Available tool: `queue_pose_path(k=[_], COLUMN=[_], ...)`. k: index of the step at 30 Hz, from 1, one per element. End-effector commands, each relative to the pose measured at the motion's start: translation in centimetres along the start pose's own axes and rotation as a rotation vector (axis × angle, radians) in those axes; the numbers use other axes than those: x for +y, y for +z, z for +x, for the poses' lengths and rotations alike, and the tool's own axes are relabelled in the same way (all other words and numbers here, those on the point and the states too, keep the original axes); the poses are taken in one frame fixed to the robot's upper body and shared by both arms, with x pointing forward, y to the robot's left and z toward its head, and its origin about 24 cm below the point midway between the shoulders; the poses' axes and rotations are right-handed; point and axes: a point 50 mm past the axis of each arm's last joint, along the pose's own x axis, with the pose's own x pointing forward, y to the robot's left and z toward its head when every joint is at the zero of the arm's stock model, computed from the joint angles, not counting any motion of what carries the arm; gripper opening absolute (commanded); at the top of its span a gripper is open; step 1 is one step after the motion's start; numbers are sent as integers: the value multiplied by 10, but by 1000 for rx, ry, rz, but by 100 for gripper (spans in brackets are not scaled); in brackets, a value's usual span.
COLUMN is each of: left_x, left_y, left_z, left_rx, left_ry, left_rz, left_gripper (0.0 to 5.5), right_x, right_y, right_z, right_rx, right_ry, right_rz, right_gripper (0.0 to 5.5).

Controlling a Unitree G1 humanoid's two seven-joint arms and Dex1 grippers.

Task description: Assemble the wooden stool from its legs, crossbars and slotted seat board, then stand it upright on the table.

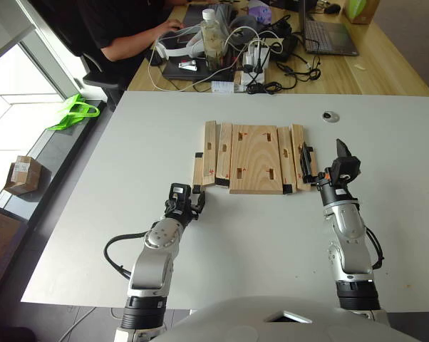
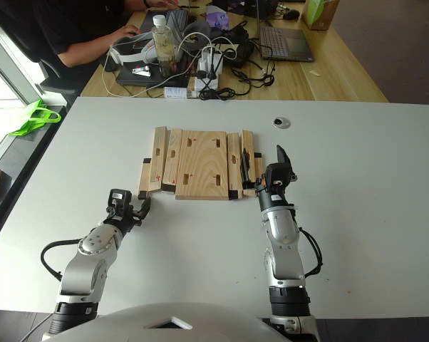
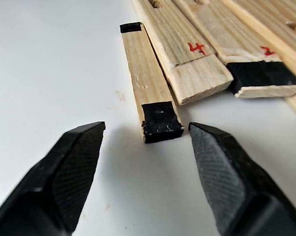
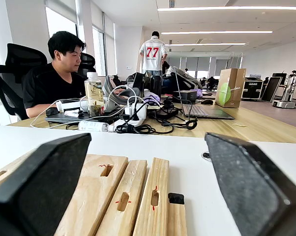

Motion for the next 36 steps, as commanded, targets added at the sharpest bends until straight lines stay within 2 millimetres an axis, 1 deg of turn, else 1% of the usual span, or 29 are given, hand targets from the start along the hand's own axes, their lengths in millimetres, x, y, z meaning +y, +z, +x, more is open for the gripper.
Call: queue_pose_path(k=[1,5,8,15,19,22,25,28,29,30,31,32,34,36], left_x=[5,8,12,17,22,27,35,40,42,42,41,38,29,16], left_y=[-3,4,6,3,4,6,16,37,46,59,71,84,103,120], left_z=[4,9,9,6,7,8,7,5,4,3,1,-2,-6,-12], left_rx=[50,37,35,52,46,36,-25,-131,-162,-198,-228,-259,-291,-301], left_ry=[7,-2,2,14,31,51,92,83,75,58,37,-9,-94,-204], left_rz=[5,-22,-25,-16,-22,-23,-42,-61,-60,-62,-61,-60,-47,-28], left_gripper=[316,316,287,174,130,130,130,130,130,130,130,130,130,130], right_x=[0,0,-1,-1,-1,-2,-7,-18,-22,-26,-29,-29,-24,-9], right_y=[0,1,1,1,1,1,2,9,13,19,25,35,48,58], right_z=[2,3,3,4,5,5,8,17,22,28,34,42,51,59], right_rx=[6,5,6,6,6,5,2,-26,-43,-70,-101,-154,-244,-358], right_ry=[-6,-5,-5,-8,-6,-11,-22,-32,-24,5,48,126,271,444], right_rz=[12,13,12,12,13,12,6,-27,-63,-134,-220,-355,-578,-814], right_gripper=[428,428,428,428,428,428,428,428,428,428,428,428,428,428])
